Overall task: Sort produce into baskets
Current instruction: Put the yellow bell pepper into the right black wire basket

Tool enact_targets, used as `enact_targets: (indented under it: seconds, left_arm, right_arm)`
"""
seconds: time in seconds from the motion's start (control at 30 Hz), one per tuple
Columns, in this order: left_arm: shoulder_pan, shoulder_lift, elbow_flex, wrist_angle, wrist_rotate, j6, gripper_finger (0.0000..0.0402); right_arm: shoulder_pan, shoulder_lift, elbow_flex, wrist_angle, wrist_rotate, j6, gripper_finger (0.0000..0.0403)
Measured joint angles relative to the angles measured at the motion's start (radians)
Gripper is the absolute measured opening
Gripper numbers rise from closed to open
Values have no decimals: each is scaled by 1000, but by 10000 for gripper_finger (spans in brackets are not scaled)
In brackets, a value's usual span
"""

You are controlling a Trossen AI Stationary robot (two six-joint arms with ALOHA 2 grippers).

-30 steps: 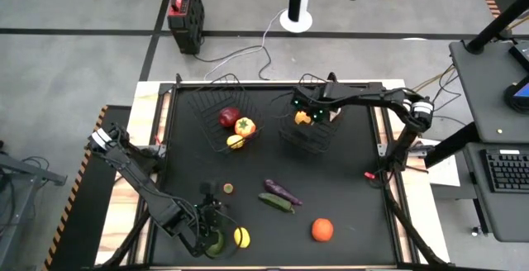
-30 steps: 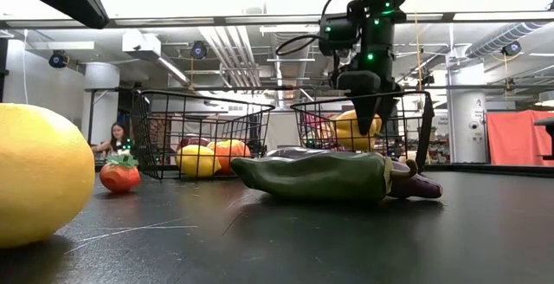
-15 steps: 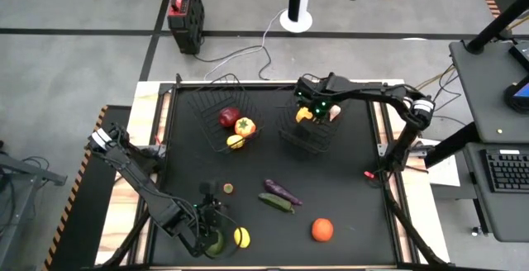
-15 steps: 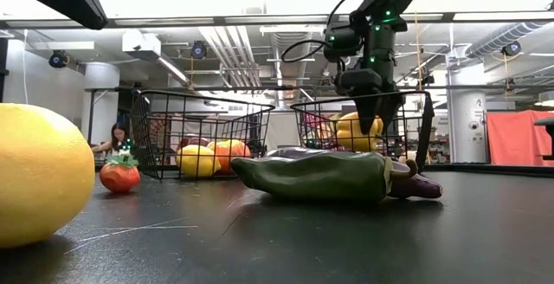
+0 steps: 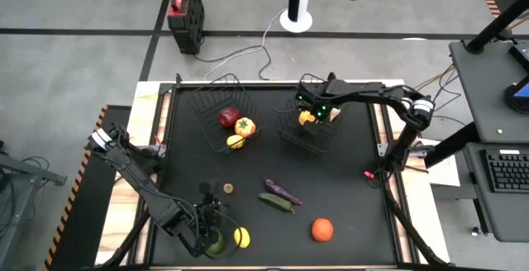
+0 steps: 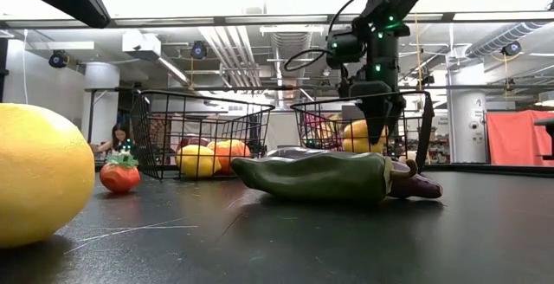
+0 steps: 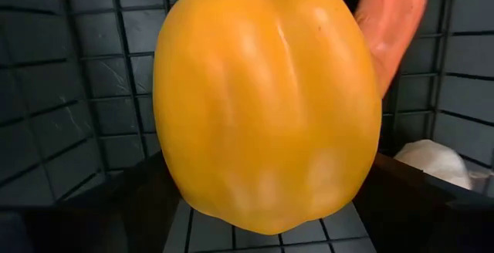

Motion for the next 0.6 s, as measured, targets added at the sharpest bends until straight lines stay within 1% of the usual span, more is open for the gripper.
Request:
enact_targets:
  seconds: [0.4, 0.53, 0.6]
  left_arm:
    - [0, 0, 0, -11, -20, -5, 1]
    - [0, 0, -1, -16, -26, -5, 1]
    - [0, 0, -3, -16, -26, -5, 1]
  right_arm:
    - [0, 0, -23, 34, -12, -6, 325]
    - [0, 1, -23, 44, -79, 2, 327]
    - [0, 1, -23, 52, -93, 2, 333]
